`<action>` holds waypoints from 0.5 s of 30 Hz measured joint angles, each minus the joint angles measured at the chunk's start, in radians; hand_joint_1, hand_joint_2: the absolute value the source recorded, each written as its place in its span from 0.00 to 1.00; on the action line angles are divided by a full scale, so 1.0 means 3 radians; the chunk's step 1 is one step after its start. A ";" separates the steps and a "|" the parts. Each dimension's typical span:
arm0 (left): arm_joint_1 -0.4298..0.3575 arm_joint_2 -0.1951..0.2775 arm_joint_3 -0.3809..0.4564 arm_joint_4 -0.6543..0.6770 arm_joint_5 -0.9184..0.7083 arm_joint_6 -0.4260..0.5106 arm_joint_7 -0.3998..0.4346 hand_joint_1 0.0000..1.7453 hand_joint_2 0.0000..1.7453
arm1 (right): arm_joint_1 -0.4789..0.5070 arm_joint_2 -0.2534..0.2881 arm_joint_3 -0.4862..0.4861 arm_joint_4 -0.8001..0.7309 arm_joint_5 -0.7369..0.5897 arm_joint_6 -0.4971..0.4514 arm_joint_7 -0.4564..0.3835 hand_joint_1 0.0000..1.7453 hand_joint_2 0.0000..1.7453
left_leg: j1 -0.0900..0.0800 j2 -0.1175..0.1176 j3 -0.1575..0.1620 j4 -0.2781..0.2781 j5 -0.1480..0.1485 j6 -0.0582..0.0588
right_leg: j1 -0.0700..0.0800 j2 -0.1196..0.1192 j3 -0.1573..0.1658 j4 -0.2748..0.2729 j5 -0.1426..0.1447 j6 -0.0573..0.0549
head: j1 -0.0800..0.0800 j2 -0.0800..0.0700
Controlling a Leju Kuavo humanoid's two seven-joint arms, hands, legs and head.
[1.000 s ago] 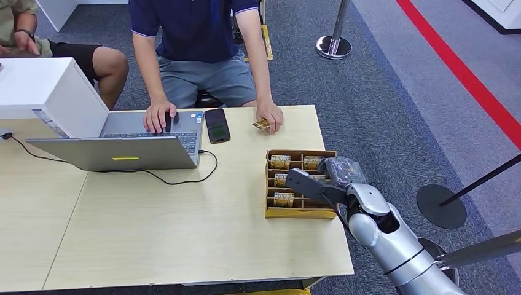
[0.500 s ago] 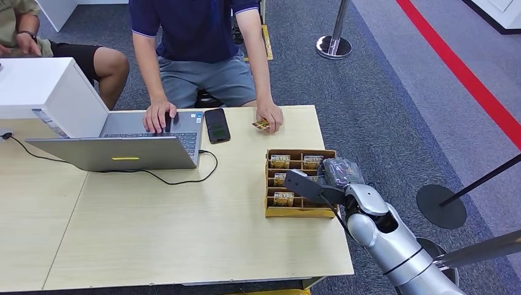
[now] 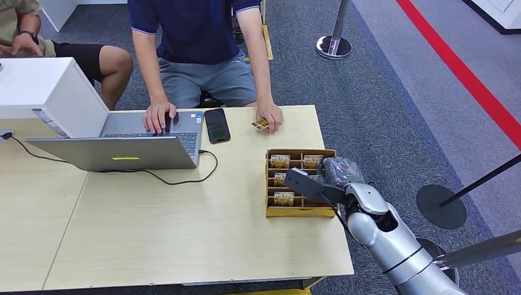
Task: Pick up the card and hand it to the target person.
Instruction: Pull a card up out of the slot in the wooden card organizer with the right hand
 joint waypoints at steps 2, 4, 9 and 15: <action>0.0001 0.0000 0.0004 -0.0002 0.0002 0.0017 0.0000 0.00 1.00 | -0.0006 -0.0034 -0.0025 -0.0127 0.0009 -0.0010 0.0043 0.81 1.00 | 0.0000 0.0001 -0.0002 0.0001 0.0000 0.0000 | 0.0000 0.0001 -0.0002 0.0001 0.0000 0.0000 | 0.0000 0.0000; 0.0001 -0.0004 0.0012 -0.0003 0.0010 0.0031 0.0005 0.00 1.00 | -0.0018 -0.0070 -0.0055 -0.0272 0.0029 -0.0010 0.0095 0.81 1.00 | -0.0001 -0.0001 -0.0003 0.0003 -0.0001 0.0001 | -0.0001 -0.0002 -0.0003 0.0004 -0.0002 0.0001 | 0.0000 0.0000; 0.0002 -0.0017 0.0034 -0.0006 0.0030 0.0057 0.0020 0.00 1.00 | -0.0047 -0.0150 -0.0139 -0.0665 0.0093 0.0018 0.0213 0.81 1.00 | -0.0003 -0.0002 -0.0008 0.0007 -0.0002 0.0000 | -0.0003 -0.0002 -0.0008 0.0009 -0.0004 0.0000 | 0.0000 0.0000; 0.0004 -0.0036 0.0057 -0.0008 0.0052 0.0069 0.0023 0.00 1.00 | -0.0068 -0.0226 -0.0240 -0.1126 0.0181 0.0060 0.0343 0.81 1.00 | -0.0002 -0.0002 -0.0010 0.0007 -0.0001 0.0000 | -0.0002 0.0000 -0.0011 0.0008 -0.0003 -0.0002 | 0.0000 0.0000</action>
